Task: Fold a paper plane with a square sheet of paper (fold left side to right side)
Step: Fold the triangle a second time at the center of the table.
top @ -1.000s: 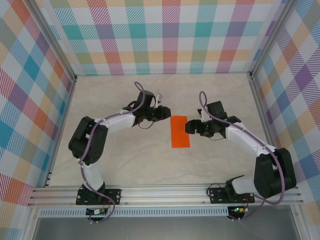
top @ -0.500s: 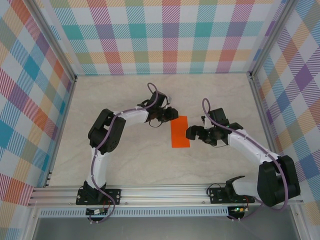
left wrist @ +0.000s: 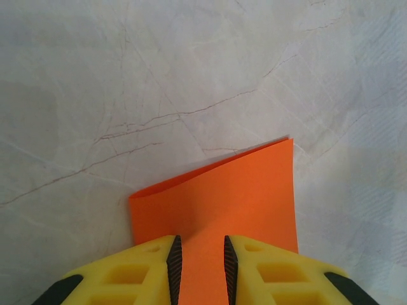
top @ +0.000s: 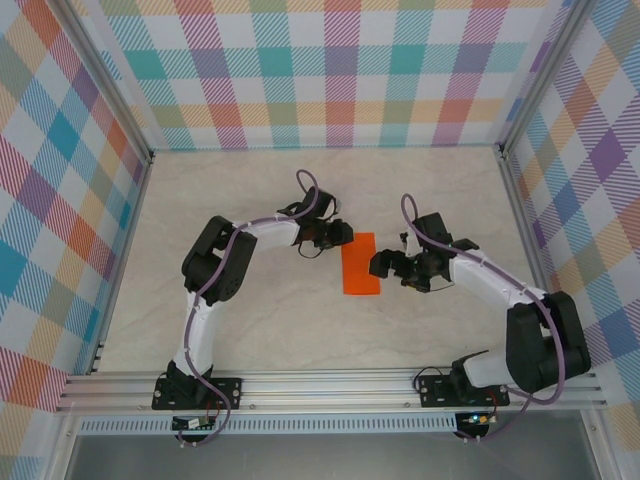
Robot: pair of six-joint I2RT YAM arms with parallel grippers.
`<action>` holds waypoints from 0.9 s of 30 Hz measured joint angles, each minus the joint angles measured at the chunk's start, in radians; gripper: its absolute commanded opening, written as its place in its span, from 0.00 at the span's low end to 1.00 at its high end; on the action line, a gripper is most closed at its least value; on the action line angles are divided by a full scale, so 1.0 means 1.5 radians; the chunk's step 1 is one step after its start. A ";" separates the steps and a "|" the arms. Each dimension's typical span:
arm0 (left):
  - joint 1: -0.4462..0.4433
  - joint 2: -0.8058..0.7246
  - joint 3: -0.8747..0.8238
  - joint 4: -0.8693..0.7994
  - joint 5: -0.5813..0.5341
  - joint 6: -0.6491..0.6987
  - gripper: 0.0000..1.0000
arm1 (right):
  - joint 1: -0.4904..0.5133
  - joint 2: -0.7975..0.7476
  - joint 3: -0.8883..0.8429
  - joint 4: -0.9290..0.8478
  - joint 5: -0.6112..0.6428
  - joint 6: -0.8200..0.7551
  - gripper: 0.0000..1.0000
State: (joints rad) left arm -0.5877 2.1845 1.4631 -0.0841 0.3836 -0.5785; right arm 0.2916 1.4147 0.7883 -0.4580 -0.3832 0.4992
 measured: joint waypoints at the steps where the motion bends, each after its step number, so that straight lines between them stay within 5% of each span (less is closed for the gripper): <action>1: 0.000 0.000 -0.001 0.000 0.000 0.001 0.27 | -0.008 0.015 0.003 0.008 -0.014 0.006 0.99; 16: 0.000 -0.004 -0.014 0.020 0.000 0.002 0.27 | -0.031 0.188 0.045 0.100 -0.156 0.075 0.73; 27: 0.000 -0.005 -0.015 0.021 0.000 0.002 0.27 | -0.023 0.217 0.062 0.111 -0.167 0.085 0.67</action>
State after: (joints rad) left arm -0.5877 2.1777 1.4403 -0.0525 0.3832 -0.5758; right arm 0.2573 1.7397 0.8814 -0.2909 -0.6334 0.6262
